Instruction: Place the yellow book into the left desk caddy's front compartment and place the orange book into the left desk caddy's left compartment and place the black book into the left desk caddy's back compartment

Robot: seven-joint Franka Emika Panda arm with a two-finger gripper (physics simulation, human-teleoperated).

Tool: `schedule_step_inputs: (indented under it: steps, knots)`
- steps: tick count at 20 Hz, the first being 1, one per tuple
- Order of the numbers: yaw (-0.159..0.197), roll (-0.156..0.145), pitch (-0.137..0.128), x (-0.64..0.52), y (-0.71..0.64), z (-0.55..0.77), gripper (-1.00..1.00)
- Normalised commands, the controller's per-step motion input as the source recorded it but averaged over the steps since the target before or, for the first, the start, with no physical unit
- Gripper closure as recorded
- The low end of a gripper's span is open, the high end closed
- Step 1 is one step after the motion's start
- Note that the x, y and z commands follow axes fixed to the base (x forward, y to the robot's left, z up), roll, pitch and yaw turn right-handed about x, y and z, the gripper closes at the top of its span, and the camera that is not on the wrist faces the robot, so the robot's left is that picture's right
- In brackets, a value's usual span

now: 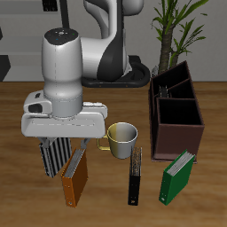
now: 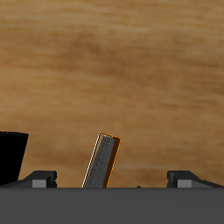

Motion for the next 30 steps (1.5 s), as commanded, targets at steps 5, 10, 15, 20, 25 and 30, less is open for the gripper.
schedule_step_inputs:
  steps: [5, 10, 15, 20, 25, 30]
  knots:
    - [-0.014, 0.031, 0.008, 0.1, 0.19, -0.18, -1.0]
    - [-0.04, -0.002, 0.023, 0.11, -0.01, -0.3, -1.0]
    - [-0.022, -0.003, 0.015, -0.04, 0.01, -0.25, -1.0]
    - [-0.043, 0.002, 0.025, -0.05, -0.03, -0.29, -1.0]
    - [-0.047, -0.025, 0.035, -0.08, -0.15, -0.35, -1.0]
    - [-0.014, 0.032, 0.024, -0.01, 0.1, -0.28, -1.0]
